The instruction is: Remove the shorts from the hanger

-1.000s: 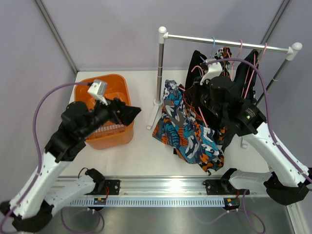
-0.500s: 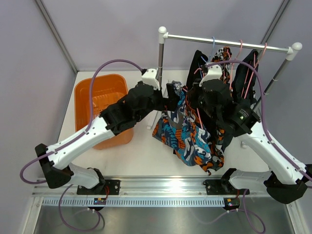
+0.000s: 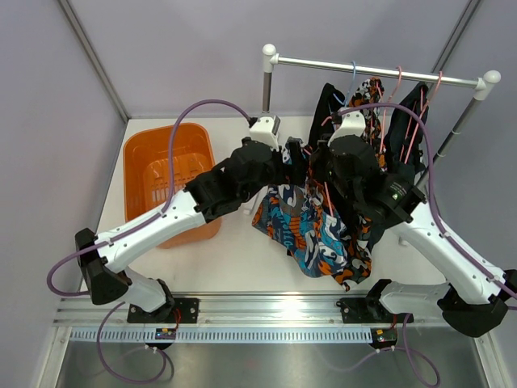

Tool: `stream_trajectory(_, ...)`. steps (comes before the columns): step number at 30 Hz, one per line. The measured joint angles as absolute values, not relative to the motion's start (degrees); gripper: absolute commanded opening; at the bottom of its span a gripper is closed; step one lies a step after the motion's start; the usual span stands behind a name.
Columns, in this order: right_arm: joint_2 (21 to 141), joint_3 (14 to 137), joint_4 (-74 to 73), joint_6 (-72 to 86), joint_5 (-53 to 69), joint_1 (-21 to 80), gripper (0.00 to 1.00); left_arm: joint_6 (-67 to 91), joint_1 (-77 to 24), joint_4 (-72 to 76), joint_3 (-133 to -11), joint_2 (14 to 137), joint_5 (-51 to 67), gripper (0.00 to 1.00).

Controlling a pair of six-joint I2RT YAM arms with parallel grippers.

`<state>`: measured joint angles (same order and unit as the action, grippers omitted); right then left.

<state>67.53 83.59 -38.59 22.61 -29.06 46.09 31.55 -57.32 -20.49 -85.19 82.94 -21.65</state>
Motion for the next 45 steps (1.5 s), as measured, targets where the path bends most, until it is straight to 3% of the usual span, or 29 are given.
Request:
stream_trajectory(14, 69.0, 83.6, -38.4, 22.7, -32.1, 47.2, 0.0, 31.9, -57.4, -19.8, -85.2, 85.1, -20.8, 0.96)
stream_trajectory(18, 69.2, 83.9, -38.4, 22.7, -32.2, 47.3, 0.0, 32.0, -57.4, -19.6, -85.1, 85.7, -20.3, 0.91)
stream_trajectory(22, 69.3, 84.0, -38.4, 22.8, -32.3, 47.8, 0.0, 32.3, -57.4, -19.5, -85.1, 86.1, -19.9, 0.77)
stream_trajectory(30, 69.3, 84.0, -38.4, 22.9, -32.0, 48.4, 0.0, 32.8, -57.5, -17.9, -84.7, 86.2, -19.9, 0.29)
stream_trajectory(32, 69.2, 84.0, -38.4, 23.0, -31.9, 48.5, 0.0, 32.5, -57.5, -17.8, -84.7, 86.3, -20.0, 0.22)
stream_trajectory(33, 69.2, 84.0, -38.4, 23.2, -31.8, 48.5, 0.0, 32.2, -57.5, -17.8, -84.7, 86.4, -20.0, 0.12)
stream_trajectory(36, 69.0, 84.0, -38.8, 23.4, -31.8, 49.1, 0.0, 31.6, -57.5, -17.8, -84.7, 86.6, -20.0, 0.01)
stream_trajectory(45, 65.8, 84.6, -40.8, 23.9, -30.4, 52.0, 0.0, 31.0, -57.4, -18.1, -84.7, 86.8, -21.4, 0.0)
